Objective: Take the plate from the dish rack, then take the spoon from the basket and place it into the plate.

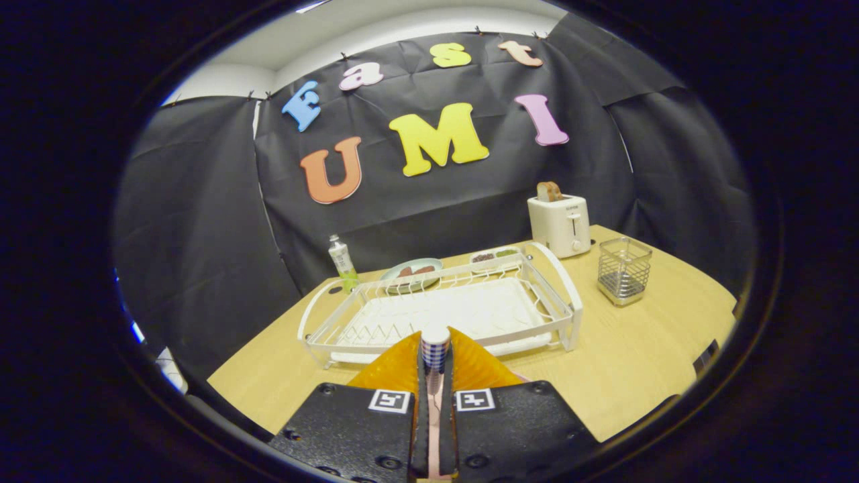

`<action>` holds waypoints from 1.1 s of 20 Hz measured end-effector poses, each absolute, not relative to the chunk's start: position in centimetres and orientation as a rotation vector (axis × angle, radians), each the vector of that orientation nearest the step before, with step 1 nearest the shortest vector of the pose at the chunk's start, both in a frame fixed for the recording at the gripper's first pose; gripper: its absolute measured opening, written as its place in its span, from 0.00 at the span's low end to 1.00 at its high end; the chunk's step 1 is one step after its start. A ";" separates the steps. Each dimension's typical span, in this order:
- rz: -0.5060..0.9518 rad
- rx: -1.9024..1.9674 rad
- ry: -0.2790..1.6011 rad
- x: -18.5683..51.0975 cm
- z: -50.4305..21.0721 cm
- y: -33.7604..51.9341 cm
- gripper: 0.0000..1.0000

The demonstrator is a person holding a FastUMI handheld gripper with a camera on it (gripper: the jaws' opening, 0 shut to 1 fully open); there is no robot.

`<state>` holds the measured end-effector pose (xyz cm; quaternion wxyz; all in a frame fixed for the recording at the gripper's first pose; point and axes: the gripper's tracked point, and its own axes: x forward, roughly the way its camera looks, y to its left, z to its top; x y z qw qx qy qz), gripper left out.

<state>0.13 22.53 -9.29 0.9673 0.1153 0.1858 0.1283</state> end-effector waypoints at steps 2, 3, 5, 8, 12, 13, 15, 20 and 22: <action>0.286 0.259 0.393 0.1 -9.9 23.2 0.13; 0.298 0.267 0.395 0.0 -9.9 23.4 0.14; 0.308 0.260 0.388 -0.1 -10.1 23.4 0.16; 0.298 0.223 0.326 -0.5 -8.8 22.2 0.23; 0.254 0.174 0.196 -0.3 -6.8 20.1 0.40; 0.249 0.170 0.187 -0.2 -6.5 19.8 0.46; 0.245 0.174 0.179 0.1 -6.0 19.0 0.58; 0.230 0.172 0.168 0.9 -4.6 16.9 0.92; 0.213 0.161 0.139 1.0 -3.4 15.7 0.94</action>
